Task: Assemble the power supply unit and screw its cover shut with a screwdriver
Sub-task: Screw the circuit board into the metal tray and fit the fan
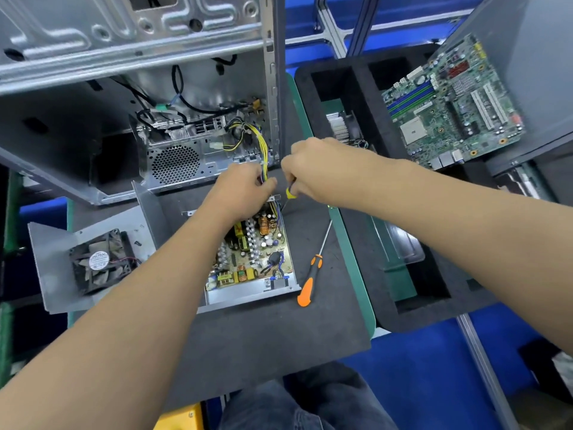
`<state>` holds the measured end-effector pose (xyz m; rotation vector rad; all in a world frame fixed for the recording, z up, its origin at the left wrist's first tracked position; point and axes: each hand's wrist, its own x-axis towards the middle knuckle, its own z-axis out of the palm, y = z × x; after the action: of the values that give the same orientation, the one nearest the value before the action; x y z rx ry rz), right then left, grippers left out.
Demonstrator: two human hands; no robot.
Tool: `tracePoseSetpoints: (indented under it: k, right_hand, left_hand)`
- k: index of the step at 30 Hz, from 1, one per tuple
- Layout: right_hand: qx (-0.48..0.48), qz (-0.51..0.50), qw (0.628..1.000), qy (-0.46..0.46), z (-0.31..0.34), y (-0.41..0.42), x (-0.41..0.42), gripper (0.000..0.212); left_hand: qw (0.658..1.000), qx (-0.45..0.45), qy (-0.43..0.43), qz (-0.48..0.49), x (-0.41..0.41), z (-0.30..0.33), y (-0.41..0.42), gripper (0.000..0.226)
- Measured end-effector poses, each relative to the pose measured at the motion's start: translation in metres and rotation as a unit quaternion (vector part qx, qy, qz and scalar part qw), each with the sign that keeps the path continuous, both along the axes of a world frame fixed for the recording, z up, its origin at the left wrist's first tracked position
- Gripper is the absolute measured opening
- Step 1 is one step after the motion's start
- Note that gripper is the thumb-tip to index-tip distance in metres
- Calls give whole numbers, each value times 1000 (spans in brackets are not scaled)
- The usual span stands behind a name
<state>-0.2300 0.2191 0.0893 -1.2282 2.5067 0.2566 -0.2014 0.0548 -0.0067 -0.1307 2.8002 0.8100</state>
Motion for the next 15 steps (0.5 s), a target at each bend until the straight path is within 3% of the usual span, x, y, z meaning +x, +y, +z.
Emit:
tracePoseSetpoints:
  k: [3, 8, 12, 15]
  right_hand:
    - [7, -19, 998, 55, 0, -2, 4, 33]
    - [-25, -44, 998, -42, -2, 1, 5, 33]
    - [-12, 5, 1000, 27, 3, 0, -1, 21]
    - [-12, -55, 997, 52, -3, -1, 5, 26]
  left_hand:
    - [1000, 1, -9, 1, 0, 0, 0, 44]
    - [1000, 1, -13, 3, -1, -1, 0, 37]
    - [1000, 0, -12, 6, -1, -2, 0, 39]
    - [1000, -3, -14, 6, -1, -1, 1, 45]
